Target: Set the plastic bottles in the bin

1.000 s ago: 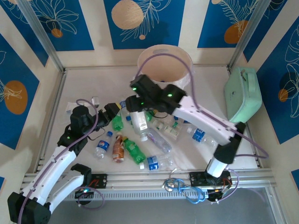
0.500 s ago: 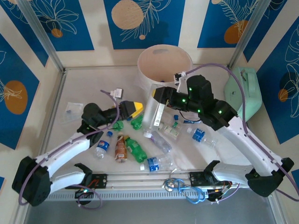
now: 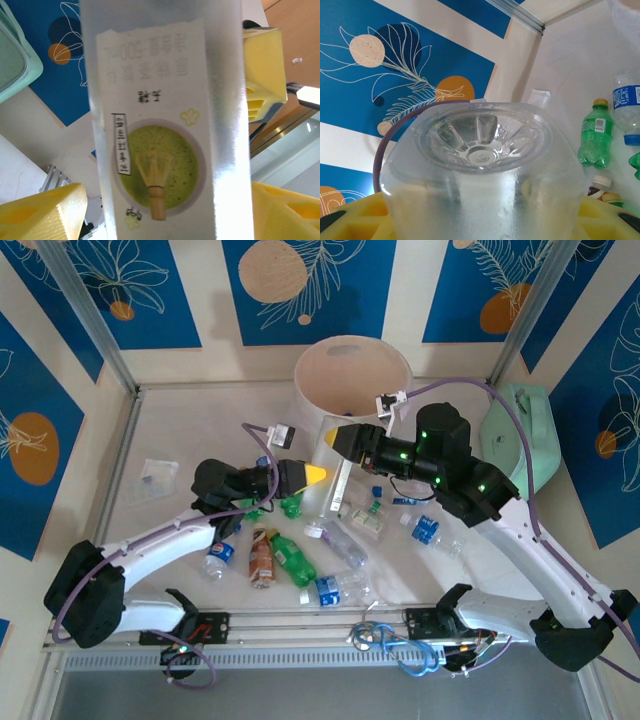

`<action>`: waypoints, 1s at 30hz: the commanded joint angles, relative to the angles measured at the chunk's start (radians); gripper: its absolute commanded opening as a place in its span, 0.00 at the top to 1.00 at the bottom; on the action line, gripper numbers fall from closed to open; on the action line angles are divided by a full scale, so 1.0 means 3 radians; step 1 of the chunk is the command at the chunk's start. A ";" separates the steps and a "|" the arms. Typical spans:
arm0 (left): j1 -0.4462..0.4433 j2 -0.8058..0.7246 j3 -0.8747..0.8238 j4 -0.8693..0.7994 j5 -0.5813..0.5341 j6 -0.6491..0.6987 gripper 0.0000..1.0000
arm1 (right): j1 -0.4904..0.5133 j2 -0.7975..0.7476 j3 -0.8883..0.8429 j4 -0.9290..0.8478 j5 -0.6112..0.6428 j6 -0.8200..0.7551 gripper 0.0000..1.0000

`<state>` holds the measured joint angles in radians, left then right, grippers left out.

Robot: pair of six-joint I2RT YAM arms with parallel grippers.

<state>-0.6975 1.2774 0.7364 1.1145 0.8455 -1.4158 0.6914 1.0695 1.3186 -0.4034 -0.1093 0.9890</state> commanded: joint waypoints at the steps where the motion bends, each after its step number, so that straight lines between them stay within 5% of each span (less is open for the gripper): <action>1: -0.0055 0.0029 0.0060 0.0267 0.0159 -0.0067 0.24 | -0.0014 -0.0067 0.0029 0.0128 -0.0066 0.0035 0.55; 17: -0.0088 0.0040 0.0086 -0.0069 0.0193 0.0193 0.51 | -0.0034 -0.0126 -0.0031 0.0043 0.0051 -0.0013 0.50; 30: -0.0081 -0.0315 0.0232 -0.1539 -0.0027 0.1194 0.58 | -0.0022 -0.0410 -0.0024 -0.0603 0.0690 -0.0085 0.08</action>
<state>-0.7166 1.2152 0.7662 0.7525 0.8574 -1.1553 0.6865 0.9817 1.2999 -0.5236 0.0242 0.9741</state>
